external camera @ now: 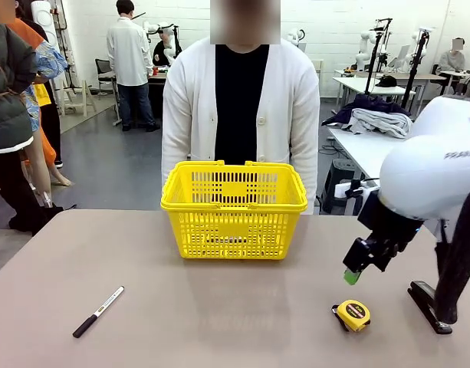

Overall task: Place the items the person wants into the basket.
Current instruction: Pick up the item the person points to and place it in the Market Basket.

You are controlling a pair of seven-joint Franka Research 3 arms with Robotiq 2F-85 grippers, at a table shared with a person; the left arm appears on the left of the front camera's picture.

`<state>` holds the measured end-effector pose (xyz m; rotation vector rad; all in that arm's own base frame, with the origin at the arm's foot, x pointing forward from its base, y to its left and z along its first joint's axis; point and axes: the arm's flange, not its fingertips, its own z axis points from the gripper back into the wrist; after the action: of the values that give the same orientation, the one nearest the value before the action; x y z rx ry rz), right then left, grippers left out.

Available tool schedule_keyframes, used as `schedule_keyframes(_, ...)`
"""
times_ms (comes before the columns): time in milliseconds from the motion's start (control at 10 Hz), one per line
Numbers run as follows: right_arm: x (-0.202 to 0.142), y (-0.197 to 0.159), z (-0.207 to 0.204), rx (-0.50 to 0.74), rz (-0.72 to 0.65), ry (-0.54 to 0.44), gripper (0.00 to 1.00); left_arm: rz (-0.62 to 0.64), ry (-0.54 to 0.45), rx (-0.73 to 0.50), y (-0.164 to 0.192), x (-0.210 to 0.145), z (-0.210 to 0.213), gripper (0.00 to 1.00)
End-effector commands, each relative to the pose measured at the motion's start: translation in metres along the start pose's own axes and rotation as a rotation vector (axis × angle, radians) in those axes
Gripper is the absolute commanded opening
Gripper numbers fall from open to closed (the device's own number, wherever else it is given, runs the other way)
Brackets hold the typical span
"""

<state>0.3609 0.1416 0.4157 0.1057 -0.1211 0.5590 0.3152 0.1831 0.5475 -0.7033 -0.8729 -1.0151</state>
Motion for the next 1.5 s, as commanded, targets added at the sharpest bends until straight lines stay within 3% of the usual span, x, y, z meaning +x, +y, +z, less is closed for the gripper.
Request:
schedule_keyframes(0, -0.011, 0.013, -0.039, -0.046, -0.026, 0.027, 1.0, -0.021, -0.021, -0.004, 0.0, -0.001, 0.001, 1.0)
schedule_keyframes(900, -0.012, 0.009, -0.118, -0.096, 0.036, 0.145, 1.0, -0.021, -0.021, -0.004, 0.0, -0.001, 0.001, 1.0)
schedule_keyframes(1400, -0.018, 0.007, -0.13, -0.124, 0.05, 0.156, 1.0, -0.021, -0.021, -0.004, 0.0, -0.001, 0.001, 1.0)
